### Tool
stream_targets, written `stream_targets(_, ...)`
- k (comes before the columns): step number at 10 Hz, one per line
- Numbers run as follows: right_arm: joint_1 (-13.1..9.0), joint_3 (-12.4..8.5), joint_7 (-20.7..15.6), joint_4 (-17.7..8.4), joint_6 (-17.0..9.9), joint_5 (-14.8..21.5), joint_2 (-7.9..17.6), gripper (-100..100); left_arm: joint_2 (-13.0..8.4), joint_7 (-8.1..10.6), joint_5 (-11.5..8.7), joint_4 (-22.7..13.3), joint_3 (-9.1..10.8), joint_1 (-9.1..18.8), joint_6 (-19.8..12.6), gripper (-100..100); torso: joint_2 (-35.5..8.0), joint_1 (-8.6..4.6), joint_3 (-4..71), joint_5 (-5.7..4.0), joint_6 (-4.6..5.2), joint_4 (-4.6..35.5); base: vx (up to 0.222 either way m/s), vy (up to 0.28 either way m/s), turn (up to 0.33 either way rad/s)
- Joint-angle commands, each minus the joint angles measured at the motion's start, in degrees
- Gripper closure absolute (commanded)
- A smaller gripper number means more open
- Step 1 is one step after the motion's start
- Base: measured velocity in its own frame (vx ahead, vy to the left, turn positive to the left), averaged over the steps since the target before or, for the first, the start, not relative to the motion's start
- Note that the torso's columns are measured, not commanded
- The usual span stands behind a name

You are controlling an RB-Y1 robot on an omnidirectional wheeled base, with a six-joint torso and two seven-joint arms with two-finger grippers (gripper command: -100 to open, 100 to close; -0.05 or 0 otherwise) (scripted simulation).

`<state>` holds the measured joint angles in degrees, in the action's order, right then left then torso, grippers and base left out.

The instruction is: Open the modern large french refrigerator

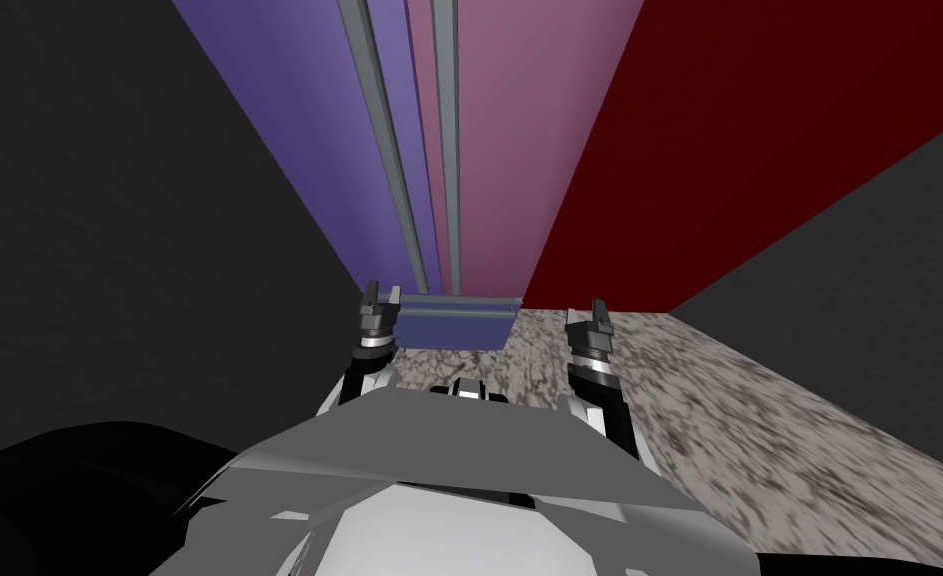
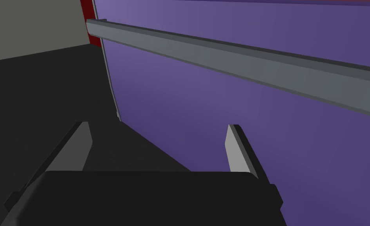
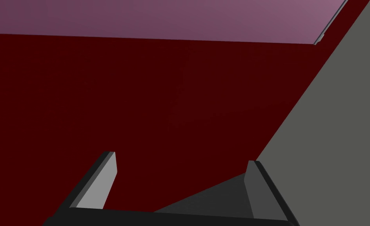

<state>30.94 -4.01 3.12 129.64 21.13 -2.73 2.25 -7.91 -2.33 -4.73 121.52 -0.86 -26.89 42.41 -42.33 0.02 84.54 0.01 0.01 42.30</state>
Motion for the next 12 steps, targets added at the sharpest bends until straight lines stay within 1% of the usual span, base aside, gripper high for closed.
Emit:
stream_targets(1, 0.00, 0.00, 0.00, 0.00, 0.00, 0.00, 0.00, 0, -0.27, 0.68, 0.63, -3.05, -0.06, 0.51, 1.39, -100, 0.03, -0.02, 0.02, -0.01, 0.00, -0.01, 0.036, -0.008, -0.029)
stream_targets(3, 0.00, 0.00, 0.00, 0.00, 0.00, 0.00, 0.00, 0, -0.71, 1.81, 1.28, -6.73, 0.29, 1.57, 2.90, -100, 0.07, -0.05, 0.04, -0.02, 0.00, -0.02, 0.051, -0.014, -0.065)
stream_targets(4, 0.00, 0.00, 0.00, 0.00, 0.00, 0.00, 0.00, 0, -0.71, 1.81, 1.28, -7.28, 0.29, 1.57, 2.90, -100, 0.09, -0.03, 0.06, -0.01, -0.01, -0.03, 0.046, -0.007, -0.032)
stream_targets(7, 0.00, 0.00, 0.00, 0.00, 0.00, 0.00, 0.00, 0, -1.09, 3.63, 2.34, -13.32, 0.86, 3.30, 5.32, -100, 0.07, -0.04, 0.05, -0.01, 0.00, -0.02, 0.062, -0.009, -0.082)
stream_targets(8, 0.01, 0.00, 0.00, 0.00, 0.00, 0.00, 0.00, 0, -1.09, 3.63, 2.34, -14.18, 0.86, 3.30, 5.32, -100, 0.13, -0.03, 0.08, -0.01, -0.01, -0.04, 0.063, -0.009, -0.035)
stream_targets(10, 0.00, 0.00, 0.00, 0.00, 0.00, 0.00, 0.00, 0, -1.14, 4.90, 3.08, -18.10, 1.25, 4.51, 6.97, -100, 0.00, -0.02, 0.00, -0.01, 0.00, 0.00, 0.058, -0.010, -0.091)
stream_targets(11, 0.00, 0.00, 0.00, 0.00, 0.00, 0.00, 0.00, 0, -1.14, 4.90, 3.08, -19.05, 1.25, 4.51, 6.97, -100, 0.03, -0.01, 0.02, -0.01, 0.00, -0.01, 0.043, -0.006, -0.024)
stream_targets(12, 0.00, 0.00, 0.00, 0.00, 0.00, 0.00, 0.00, 0, -1.10, 5.54, 3.45, -21.05, 1.45, 5.13, 7.80, -100, -0.01, 0.00, 0.00, 0.00, -0.02, 0.00, 0.044, -0.011, -0.048)
